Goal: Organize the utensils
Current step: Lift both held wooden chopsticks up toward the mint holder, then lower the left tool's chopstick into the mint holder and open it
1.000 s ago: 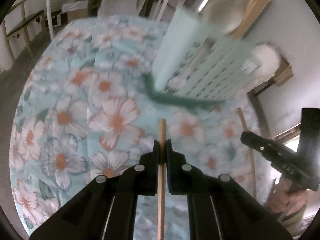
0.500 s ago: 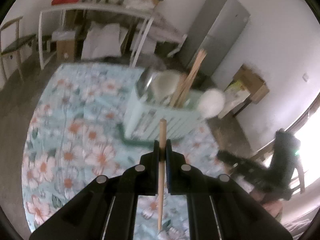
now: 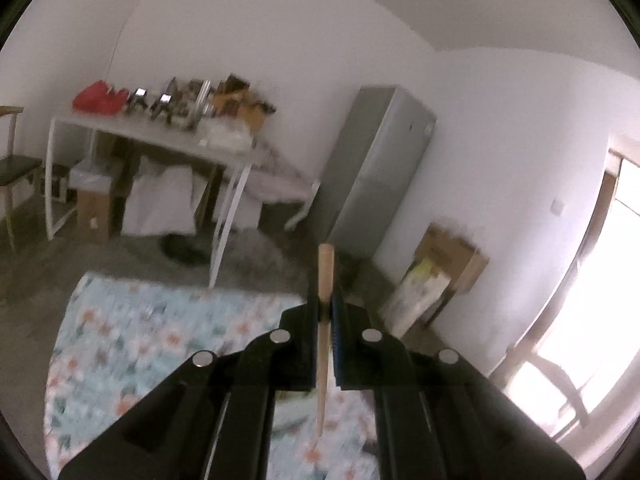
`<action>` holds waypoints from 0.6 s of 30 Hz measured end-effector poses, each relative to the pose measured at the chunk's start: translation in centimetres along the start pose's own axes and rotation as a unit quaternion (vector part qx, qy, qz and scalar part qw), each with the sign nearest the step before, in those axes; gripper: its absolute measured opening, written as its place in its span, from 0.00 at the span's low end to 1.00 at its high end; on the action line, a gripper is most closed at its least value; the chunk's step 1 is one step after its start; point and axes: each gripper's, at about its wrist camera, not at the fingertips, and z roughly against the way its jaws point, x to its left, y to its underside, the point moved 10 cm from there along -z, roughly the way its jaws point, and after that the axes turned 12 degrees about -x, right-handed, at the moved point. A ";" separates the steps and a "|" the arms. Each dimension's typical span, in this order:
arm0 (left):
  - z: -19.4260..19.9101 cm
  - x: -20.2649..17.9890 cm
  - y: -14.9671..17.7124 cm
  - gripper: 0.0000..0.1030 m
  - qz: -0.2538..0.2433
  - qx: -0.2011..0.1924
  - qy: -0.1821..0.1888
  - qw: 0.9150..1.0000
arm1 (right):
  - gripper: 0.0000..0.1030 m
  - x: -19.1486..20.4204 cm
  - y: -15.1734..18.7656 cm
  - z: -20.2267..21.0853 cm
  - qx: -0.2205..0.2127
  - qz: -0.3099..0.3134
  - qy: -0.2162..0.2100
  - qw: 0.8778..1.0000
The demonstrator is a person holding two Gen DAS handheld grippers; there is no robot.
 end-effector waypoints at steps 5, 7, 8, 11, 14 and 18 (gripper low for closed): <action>-2.6 -0.6 -1.4 0.05 -0.027 -0.040 -0.014 0.999 | 0.04 -0.7 -0.8 0.1 -0.007 -0.006 0.002 1.000; -3.6 -0.4 -1.1 0.05 -0.043 -0.043 -0.027 0.998 | 0.04 -1.1 -0.9 0.0 -0.007 -0.009 0.005 1.000; -4.2 -0.3 -0.7 0.05 -0.054 -0.044 -0.035 0.997 | 0.04 -1.4 -0.9 -0.1 -0.006 -0.012 0.006 1.000; -5.9 0.4 0.6 0.05 -0.075 -0.040 -0.047 0.995 | 0.04 -1.9 -1.0 -0.4 -0.004 -0.016 0.009 1.000; -7.3 1.1 2.0 0.05 -0.089 -0.033 -0.054 0.994 | 0.04 -2.3 -1.1 -0.7 -0.001 -0.020 0.011 1.000; -9.1 2.4 4.3 0.05 -0.091 0.001 -0.059 0.994 | 0.04 -2.4 -2.0 -0.6 -0.008 -0.016 0.015 1.000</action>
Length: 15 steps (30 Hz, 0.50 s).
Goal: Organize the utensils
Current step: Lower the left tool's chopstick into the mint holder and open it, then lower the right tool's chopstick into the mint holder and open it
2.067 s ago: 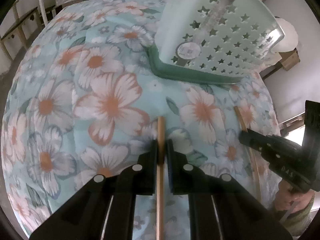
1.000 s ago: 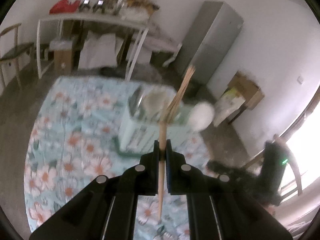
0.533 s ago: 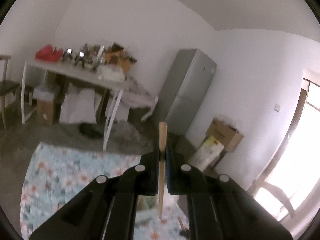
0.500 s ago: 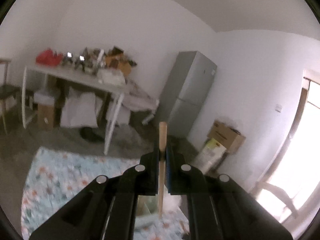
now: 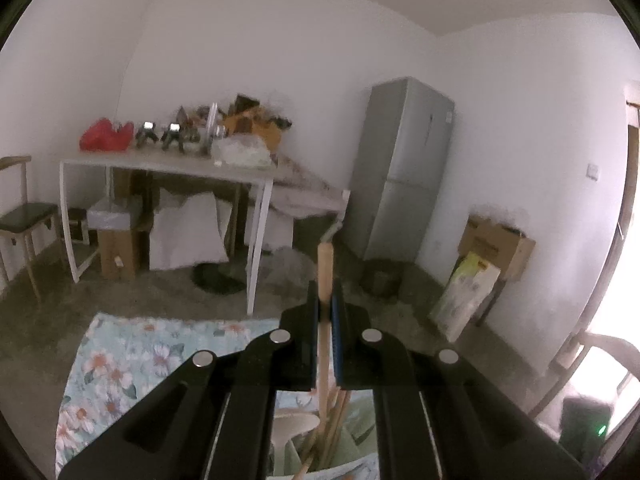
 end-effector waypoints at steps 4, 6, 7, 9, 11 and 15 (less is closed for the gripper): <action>-0.6 0.4 1.6 0.05 0.004 0.023 0.006 1.000 | 0.04 0.0 -1.6 0.6 -0.018 0.005 0.003 1.000; -0.3 0.5 2.2 0.05 0.006 0.034 0.011 0.999 | 0.04 0.2 -2.6 1.2 -0.030 0.007 0.002 1.000; -0.3 0.6 2.5 0.06 0.008 0.040 0.016 0.999 | 0.04 0.3 -3.0 1.4 -0.035 0.008 0.001 0.999; -0.2 0.6 2.6 0.17 0.014 0.049 0.025 0.998 | 0.04 0.6 -4.2 2.0 -0.049 0.009 -0.005 0.999; 0.3 0.8 2.3 0.39 0.022 0.046 0.030 0.998 | 0.04 1.1 -5.5 2.6 -0.063 0.010 -0.013 0.998; 1.9 1.2 0.6 0.49 0.031 0.019 0.041 0.999 | 0.04 3.2 -9.0 3.5 -0.103 0.028 -0.033 0.994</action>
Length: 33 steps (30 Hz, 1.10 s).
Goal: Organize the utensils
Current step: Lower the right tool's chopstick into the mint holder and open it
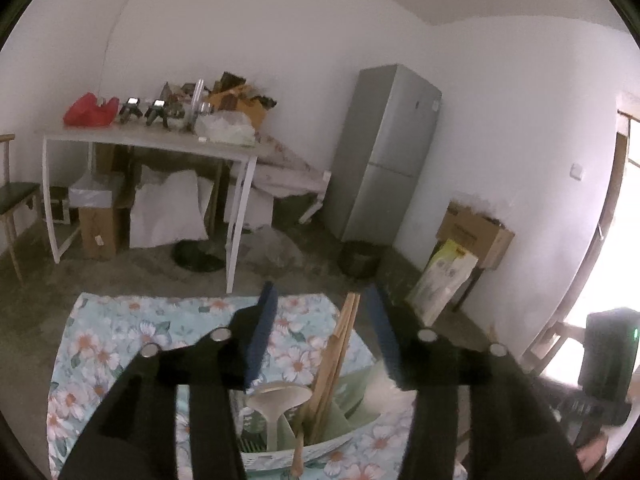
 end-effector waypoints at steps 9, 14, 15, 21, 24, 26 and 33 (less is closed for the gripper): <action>5.5 3.8 -1.0 0.75 0.022 -0.042 -0.025 0.999 | 0.04 5.9 -8.8 -4.1 -0.122 0.005 -0.066 0.990; 8.4 7.2 0.2 0.79 0.034 -0.043 -0.056 0.997 | 0.04 6.3 -9.9 -8.0 -0.172 0.005 -0.057 0.983; 8.8 7.7 0.4 0.80 0.032 -0.041 -0.060 0.997 | 0.04 6.2 -9.8 -8.9 -0.181 0.006 -0.055 0.982; 10.6 9.7 2.3 0.85 0.027 -0.033 -0.062 0.997 | 0.04 4.4 -7.6 -12.9 -0.211 0.037 -0.004 0.977; 10.6 10.6 3.2 0.86 0.035 -0.025 -0.062 0.997 | 0.04 2.8 -6.2 -14.3 -0.207 0.043 0.025 0.977; 10.8 10.9 3.6 0.86 0.041 -0.021 -0.062 0.997 | 0.04 1.9 -5.2 -14.6 -0.207 0.048 0.042 0.976; 10.8 10.6 4.2 0.89 0.039 -0.020 -0.068 0.997 | 0.07 1.5 -2.7 -14.2 -0.193 0.078 0.061 0.976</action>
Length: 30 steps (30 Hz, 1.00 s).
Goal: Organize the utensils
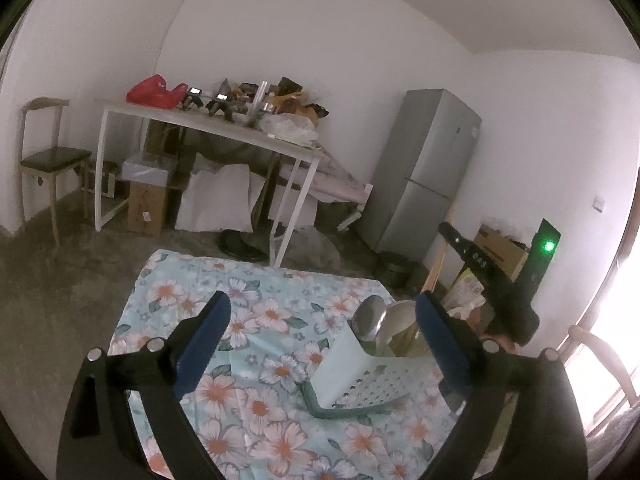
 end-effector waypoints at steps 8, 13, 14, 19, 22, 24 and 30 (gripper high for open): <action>1.1 -0.9 1.7 0.94 -0.009 0.006 -0.032 0.999 | 0.62 0.6 -0.1 3.8 0.031 0.041 -0.017 0.999; 1.6 -1.3 3.6 0.94 -0.012 0.028 -0.069 0.997 | 0.71 0.3 -1.8 8.6 0.035 0.059 -0.024 0.997; 1.7 -1.3 4.0 0.94 -0.015 0.032 -0.079 0.996 | 0.72 0.3 -1.8 9.2 0.041 0.055 -0.025 0.997; 2.1 -1.4 6.7 0.94 -0.040 0.058 -0.152 0.986 | 0.75 -0.9 1.9 12.0 0.149 0.065 0.013 0.987; 2.6 -1.5 8.5 0.94 -0.049 0.063 -0.184 0.980 | 0.80 -1.1 5.7 13.6 0.218 0.140 0.060 0.964; 2.7 -1.6 9.7 0.94 -0.059 0.077 -0.206 0.974 | 0.82 -1.4 7.8 14.4 0.252 0.174 0.082 0.949; 2.5 -1.1 13.1 0.94 -0.096 0.126 -0.282 0.946 | 0.85 -1.7 9.9 15.2 0.289 0.169 0.095 0.938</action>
